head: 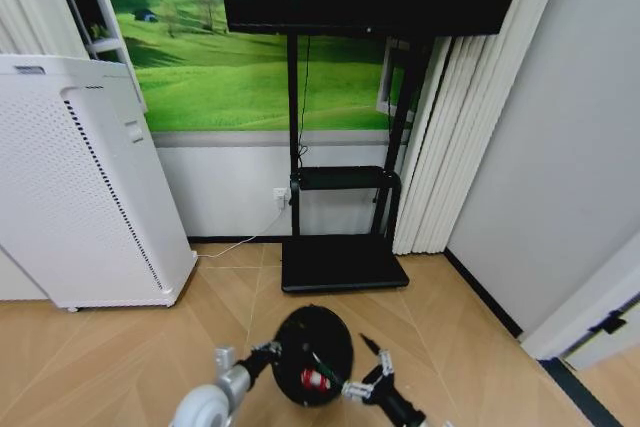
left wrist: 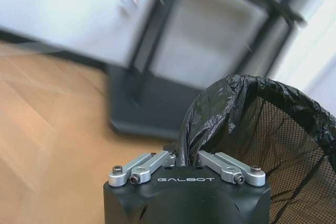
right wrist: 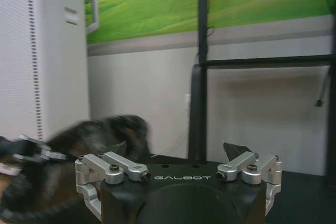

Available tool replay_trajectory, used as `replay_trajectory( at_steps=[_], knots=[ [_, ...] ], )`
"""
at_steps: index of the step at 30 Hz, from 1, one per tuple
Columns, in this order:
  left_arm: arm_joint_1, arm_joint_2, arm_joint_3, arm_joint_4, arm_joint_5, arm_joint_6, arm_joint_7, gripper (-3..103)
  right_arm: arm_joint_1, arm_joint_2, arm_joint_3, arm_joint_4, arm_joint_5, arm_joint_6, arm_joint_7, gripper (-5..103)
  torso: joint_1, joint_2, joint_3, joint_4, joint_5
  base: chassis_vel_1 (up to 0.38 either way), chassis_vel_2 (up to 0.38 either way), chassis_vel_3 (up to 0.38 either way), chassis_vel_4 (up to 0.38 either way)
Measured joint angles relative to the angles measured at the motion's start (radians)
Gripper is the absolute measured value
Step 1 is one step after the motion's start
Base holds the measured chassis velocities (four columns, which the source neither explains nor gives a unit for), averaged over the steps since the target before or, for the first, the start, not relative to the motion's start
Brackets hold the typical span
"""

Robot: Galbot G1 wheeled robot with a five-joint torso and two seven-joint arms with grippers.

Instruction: Pick up the trash bin and place the garbage on the floor into it.

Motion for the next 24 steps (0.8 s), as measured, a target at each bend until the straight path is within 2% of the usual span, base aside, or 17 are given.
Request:
replay_trajectory(
  at_steps=[1,2,3,4,7,8,10,11,12,15,18,19,21,24],
  knots=[
    [0.025,0.004,-0.039,-0.029,-0.007,-0.001,-0.017,3,-0.002,0.000,0.016,0.003,0.002,-0.003,0.005,100,0.000,0.000,0.000,0.0000,0.0001,0.000,0.000,0.000,0.000],
    [0.025,0.004,-0.039,-0.029,-0.007,-0.001,-0.017,3,-0.002,0.000,0.016,0.003,0.002,-0.003,0.005,100,0.000,0.000,0.000,0.0000,0.0001,0.000,0.000,0.000,0.000],
    [0.074,0.005,-0.108,-0.083,-0.024,0.000,-0.054,3,0.000,0.001,0.044,0.003,0.000,0.005,0.006,100,0.000,0.000,0.000,-0.0001,0.0001,0.000,0.000,0.000,0.000],
    [0.074,0.005,-0.108,-0.083,-0.024,0.000,-0.054,3,0.000,0.001,0.044,0.003,0.000,0.005,0.006,100,0.000,0.000,0.000,-0.0001,0.0001,0.000,0.000,0.000,0.000],
    [0.213,-0.024,-0.305,-0.217,-0.054,0.030,-0.150,3,0.014,0.013,0.083,0.010,-0.006,0.015,0.002,100,0.000,0.000,0.000,-0.0002,0.0001,0.000,0.000,0.000,0.000],
    [0.213,-0.024,-0.305,-0.217,-0.054,0.030,-0.150,3,0.014,0.013,0.083,0.010,-0.006,0.015,0.002,100,0.000,0.000,0.000,-0.0002,0.0001,0.000,0.000,0.000,0.000],
    [0.320,-0.063,-0.441,-0.252,0.001,0.028,-0.172,3,0.035,0.018,0.073,0.011,-0.002,0.007,0.036,100,0.000,0.000,0.000,0.0005,0.0001,0.000,0.000,0.000,0.000],
    [0.320,-0.063,-0.441,-0.252,0.001,0.028,-0.172,3,0.035,0.018,0.073,0.011,-0.002,0.007,0.036,100,0.000,0.000,0.000,0.0005,0.0001,0.000,0.000,0.000,0.000],
    [0.369,-0.087,-0.506,-0.262,0.012,0.027,-0.172,3,0.047,0.023,0.064,0.007,0.001,0.001,0.045,100,0.000,0.000,0.000,0.0008,0.0003,0.000,0.000,0.000,0.000],
    [0.398,-0.106,-0.552,-0.263,-0.002,0.027,-0.171,3,0.052,0.033,0.062,0.002,0.000,0.002,0.048,100,0.000,0.000,0.000,0.0009,0.0004,0.000,0.000,0.000,0.000],
    [0.426,-0.146,-0.682,-0.223,-0.136,0.059,-0.157,3,0.061,0.071,0.066,-0.009,-0.017,0.009,0.060,100,0.000,0.000,0.000,-0.0006,-0.0004,0.032,0.025,-0.063,-0.045],
    [0.426,-0.146,-0.682,-0.223,-0.136,0.059,-0.157,3,0.061,0.071,0.066,-0.009,-0.017,0.009,0.060,100,0.000,0.000,0.000,-0.0006,-0.0004,0.049,0.037,-0.122,-0.111],
    [0.459,-0.169,-0.773,-0.189,-0.219,0.068,-0.143,3,0.097,0.071,0.057,-0.021,-0.010,-0.001,0.071,100,0.000,0.000,0.000,-0.0002,0.0003,0.062,0.099,-0.138,-0.125],
    [0.476,-0.168,-0.827,-0.130,-0.250,0.054,-0.148,3,0.126,0.066,0.055,-0.042,0.003,-0.003,0.097,100,0.000,0.000,0.000,0.0000,-0.0001,0.134,0.163,-0.167,-0.145]
  ],
)
